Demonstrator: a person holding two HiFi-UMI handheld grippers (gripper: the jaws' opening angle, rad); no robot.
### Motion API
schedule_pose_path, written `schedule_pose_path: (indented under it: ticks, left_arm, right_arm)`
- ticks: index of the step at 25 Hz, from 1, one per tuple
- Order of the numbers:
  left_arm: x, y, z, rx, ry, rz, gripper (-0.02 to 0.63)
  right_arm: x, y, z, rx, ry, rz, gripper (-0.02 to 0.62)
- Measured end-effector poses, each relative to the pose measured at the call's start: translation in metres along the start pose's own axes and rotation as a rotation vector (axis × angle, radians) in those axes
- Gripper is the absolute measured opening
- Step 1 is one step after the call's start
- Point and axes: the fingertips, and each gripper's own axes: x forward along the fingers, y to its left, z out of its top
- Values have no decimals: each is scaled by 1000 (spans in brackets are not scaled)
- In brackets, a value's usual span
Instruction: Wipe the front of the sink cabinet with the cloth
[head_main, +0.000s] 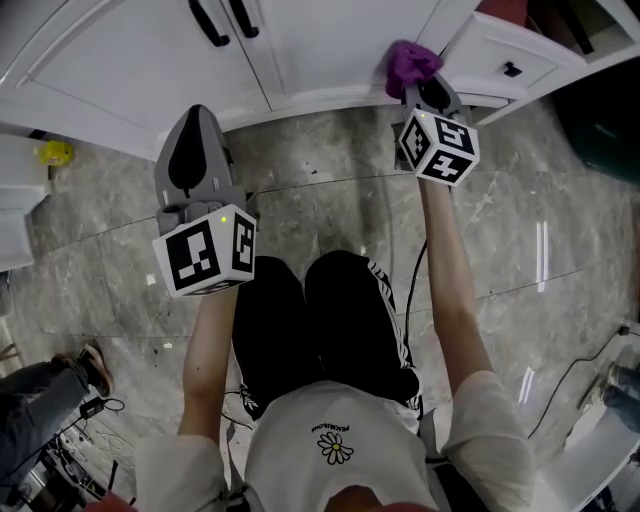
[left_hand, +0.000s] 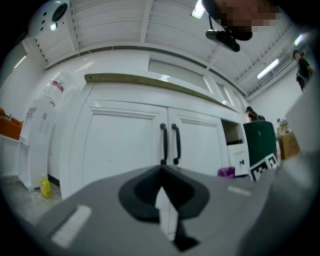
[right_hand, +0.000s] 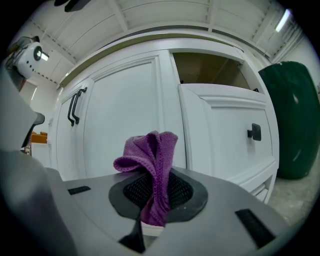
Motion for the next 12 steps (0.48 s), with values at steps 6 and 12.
schedule_pose_path:
  ticks: [6, 12]
  left_arm:
    - [0, -2, 7, 11, -10, 3, 5]
    - [-1, -2, 5, 8, -8, 2, 5]
  right_arm:
    - [-7, -14, -1, -7, 5, -54, 52]
    - [-11, -32, -1, 11, 6, -104, 52]
